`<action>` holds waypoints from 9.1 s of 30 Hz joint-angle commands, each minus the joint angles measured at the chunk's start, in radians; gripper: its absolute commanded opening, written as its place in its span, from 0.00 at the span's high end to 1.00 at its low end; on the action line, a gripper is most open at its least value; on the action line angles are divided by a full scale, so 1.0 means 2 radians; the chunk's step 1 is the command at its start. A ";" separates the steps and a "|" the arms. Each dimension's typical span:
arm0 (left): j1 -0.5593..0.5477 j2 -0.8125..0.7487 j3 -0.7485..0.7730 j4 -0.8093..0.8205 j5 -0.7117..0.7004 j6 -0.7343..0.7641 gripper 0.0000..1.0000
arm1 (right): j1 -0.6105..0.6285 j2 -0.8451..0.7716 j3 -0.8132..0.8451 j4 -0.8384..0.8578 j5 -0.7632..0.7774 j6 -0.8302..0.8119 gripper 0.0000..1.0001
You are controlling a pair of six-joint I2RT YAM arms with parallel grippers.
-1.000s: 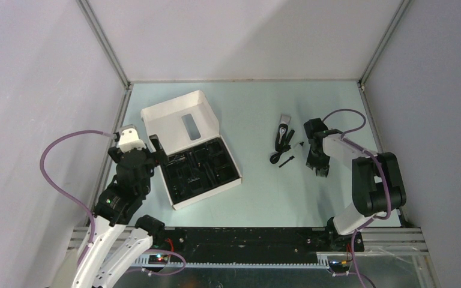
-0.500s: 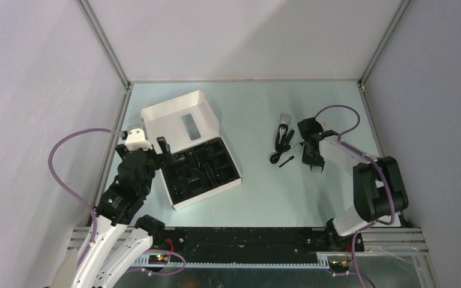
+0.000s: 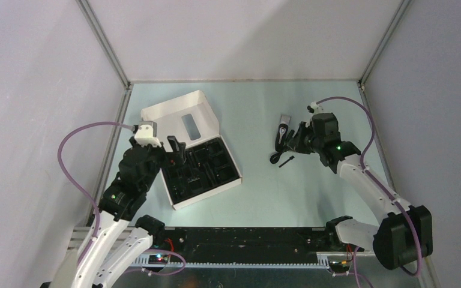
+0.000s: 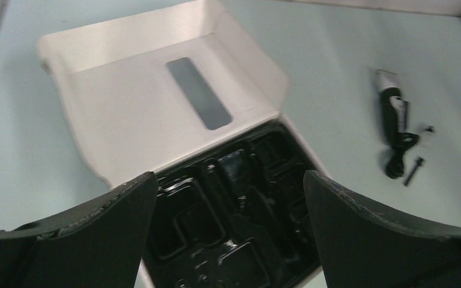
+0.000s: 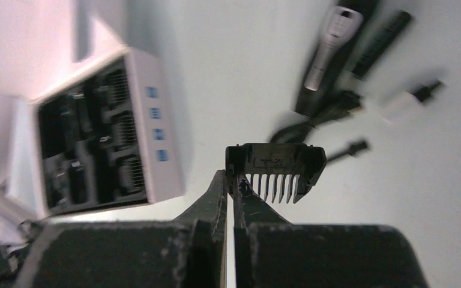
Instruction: Sort the hair-cutting tools
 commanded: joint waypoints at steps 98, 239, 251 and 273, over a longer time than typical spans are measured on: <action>-0.114 0.210 0.070 0.224 0.313 -0.227 0.80 | 0.096 -0.050 -0.049 0.401 -0.384 0.099 0.43; -0.171 0.340 0.023 -0.185 -0.184 -0.467 0.78 | 0.014 -0.188 -0.131 0.092 -0.187 0.008 0.12; -0.153 0.346 0.004 -0.158 -0.155 -0.458 0.82 | 0.014 -0.184 -0.131 0.092 -0.186 0.010 0.12; -0.044 0.118 0.018 -0.160 -0.170 -0.339 0.03 | 0.208 -0.018 -0.018 0.035 0.047 0.000 0.17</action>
